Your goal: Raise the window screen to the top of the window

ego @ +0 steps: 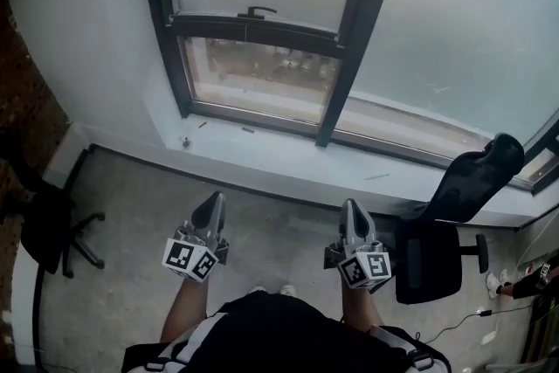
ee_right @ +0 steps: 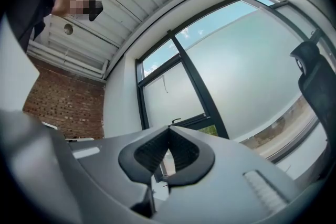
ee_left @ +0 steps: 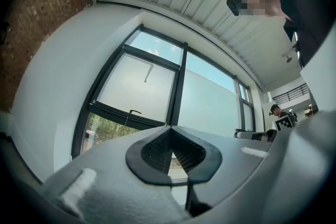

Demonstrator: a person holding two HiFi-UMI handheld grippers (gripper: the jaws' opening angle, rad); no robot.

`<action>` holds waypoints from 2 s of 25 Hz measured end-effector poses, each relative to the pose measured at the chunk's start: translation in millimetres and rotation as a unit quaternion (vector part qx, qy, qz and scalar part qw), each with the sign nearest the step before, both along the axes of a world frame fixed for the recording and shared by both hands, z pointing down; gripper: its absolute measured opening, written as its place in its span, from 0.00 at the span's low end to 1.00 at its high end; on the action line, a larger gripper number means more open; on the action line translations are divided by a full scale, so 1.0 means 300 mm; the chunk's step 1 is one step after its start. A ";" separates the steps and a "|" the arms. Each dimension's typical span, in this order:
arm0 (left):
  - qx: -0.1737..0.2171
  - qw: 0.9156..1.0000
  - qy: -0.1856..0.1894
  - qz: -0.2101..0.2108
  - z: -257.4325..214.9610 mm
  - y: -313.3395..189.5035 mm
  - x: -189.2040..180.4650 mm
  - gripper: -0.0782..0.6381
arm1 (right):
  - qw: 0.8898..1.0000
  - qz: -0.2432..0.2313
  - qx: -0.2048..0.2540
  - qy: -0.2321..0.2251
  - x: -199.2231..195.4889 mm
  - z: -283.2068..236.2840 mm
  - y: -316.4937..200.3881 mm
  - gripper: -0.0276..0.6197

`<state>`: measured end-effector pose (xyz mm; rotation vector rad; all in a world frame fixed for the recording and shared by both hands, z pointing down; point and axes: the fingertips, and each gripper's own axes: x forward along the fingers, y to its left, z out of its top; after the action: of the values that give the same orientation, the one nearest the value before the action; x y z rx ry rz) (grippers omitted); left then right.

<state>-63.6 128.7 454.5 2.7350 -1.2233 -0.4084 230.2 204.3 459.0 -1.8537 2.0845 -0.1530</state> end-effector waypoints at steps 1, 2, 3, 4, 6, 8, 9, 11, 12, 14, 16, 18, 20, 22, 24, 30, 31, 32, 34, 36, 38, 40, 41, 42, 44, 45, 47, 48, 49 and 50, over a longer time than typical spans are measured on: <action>-0.001 1.000 0.001 -0.014 0.001 0.002 -0.011 0.11 | 1.000 -0.013 -0.003 0.001 -0.002 0.007 -0.022 0.05; -0.001 1.000 0.002 -0.028 0.001 0.005 -0.021 0.11 | 1.000 -0.024 -0.006 0.003 -0.001 0.015 -0.043 0.05; -0.001 0.999 0.003 -0.041 0.002 0.009 -0.030 0.11 | 0.999 -0.034 -0.008 0.004 0.002 0.017 -0.064 0.05; 0.000 0.999 0.003 -0.052 0.003 0.015 -0.038 0.11 | 0.999 -0.043 -0.008 0.003 0.004 0.012 -0.082 0.05; 0.001 0.998 0.002 -0.070 -0.003 0.031 -0.054 0.11 | 0.998 -0.062 -0.004 -0.001 0.000 -0.007 -0.116 0.05; 0.000 0.996 0.000 -0.092 -0.011 0.048 -0.078 0.11 | 0.997 -0.080 -0.004 0.002 -0.012 -0.008 -0.150 0.05; -0.004 0.994 -0.001 -0.106 -0.014 0.054 -0.092 0.11 | 0.996 -0.089 -0.007 0.005 -0.021 0.000 -0.168 0.05; -0.012 0.991 -0.005 -0.131 -0.011 0.067 -0.113 0.11 | 0.994 -0.106 -0.014 0.010 -0.037 0.019 -0.194 0.05; -0.018 0.990 -0.008 -0.141 -0.007 0.075 -0.119 0.11 | 0.993 -0.115 -0.017 0.012 -0.043 0.029 -0.202 0.05; -0.025 0.987 -0.012 -0.155 0.014 0.092 -0.124 0.11 | 0.991 -0.132 -0.022 0.011 -0.052 0.050 -0.209 0.05; -0.027 0.985 -0.013 -0.167 0.031 0.107 -0.123 0.11 | 0.989 -0.147 -0.028 0.008 -0.053 0.071 -0.217 0.05; -0.028 0.984 -0.014 -0.176 0.035 0.119 -0.114 0.11 | 0.987 -0.158 -0.029 0.006 -0.045 0.088 -0.228 0.05; -0.029 0.984 -0.018 -0.176 0.034 0.126 -0.095 0.11 | 0.986 -0.164 -0.026 0.000 -0.035 0.095 -0.241 0.05; -0.034 0.985 -0.021 -0.169 0.037 0.124 -0.073 0.11 | 0.986 -0.164 -0.025 -0.008 -0.026 0.099 -0.259 0.05; -0.038 0.985 -0.021 -0.166 0.045 0.116 -0.067 0.11 | 0.986 -0.164 -0.026 -0.010 -0.018 0.125 -0.280 0.05; -0.038 0.986 -0.024 -0.159 0.064 0.043 -0.104 0.11 | 0.986 -0.165 -0.037 -0.006 -0.080 0.126 -0.316 0.05; -0.037 0.988 -0.021 -0.152 0.072 0.017 -0.108 0.11 | 0.987 -0.158 -0.036 -0.001 -0.080 0.130 -0.332 0.05; -0.037 0.989 -0.018 -0.141 0.078 -0.014 -0.110 0.11 | 0.988 -0.148 -0.035 0.002 -0.076 0.132 -0.352 0.05; -0.034 0.992 -0.014 -0.119 0.081 -0.085 -0.105 0.11 | 0.991 -0.128 -0.032 0.001 -0.071 0.119 -0.398 0.05; -0.027 0.994 -0.008 -0.101 0.073 -0.165 -0.114 0.11 | 0.993 -0.113 -0.026 -0.004 -0.089 0.091 -0.451 0.05; -0.021 0.996 -0.001 -0.088 0.059 -0.244 -0.141 0.11 | 0.994 -0.105 -0.021 0.004 -0.127 0.071 -0.506 0.05; -0.017 0.997 0.003 -0.076 0.050 -0.319 -0.180 0.11 | 0.994 -0.104 -0.018 0.011 -0.177 0.058 -0.563 0.05; -0.017 0.997 0.003 -0.074 0.045 -0.353 -0.203 0.11 | 0.994 -0.106 -0.017 0.013 -0.206 0.055 -0.592 0.05; -0.018 0.997 0.001 -0.073 0.039 -0.384 -0.228 0.11 | 0.994 -0.107 -0.016 0.014 -0.238 0.052 -0.621 0.05; -0.021 0.997 0.000 -0.074 0.042 -0.437 -0.290 0.11 | 0.994 -0.111 -0.015 0.012 -0.312 0.040 -0.675 0.05; -0.020 0.997 0.001 -0.073 0.052 -0.462 -0.325 0.11 | 0.994 -0.111 -0.014 0.010 -0.352 0.034 -0.700 0.05; -0.020 0.997 0.000 -0.070 0.072 -0.508 -0.395 0.11 | 0.994 -0.112 -0.013 0.010 -0.424 0.030 -0.749 0.05; -0.020 0.997 -0.001 -0.071 0.077 -0.531 -0.427 0.11 | 0.994 -0.112 -0.013 0.012 -0.454 0.029 -0.773 0.05; -0.020 0.997 -0.002 -0.072 0.079 -0.554 -0.457 0.11 | 0.993 -0.112 -0.013 0.014 -0.480 0.031 -0.799 0.05; -0.022 0.997 -0.003 -0.074 0.077 -0.579 -0.483 0.11 | 0.993 -0.112 -0.015 0.018 -0.501 0.035 -0.826 0.05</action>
<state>-208.5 -44.9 477.6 2.6205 -1.4254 -0.3843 80.1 -43.5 469.4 -1.6453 2.3244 -0.2073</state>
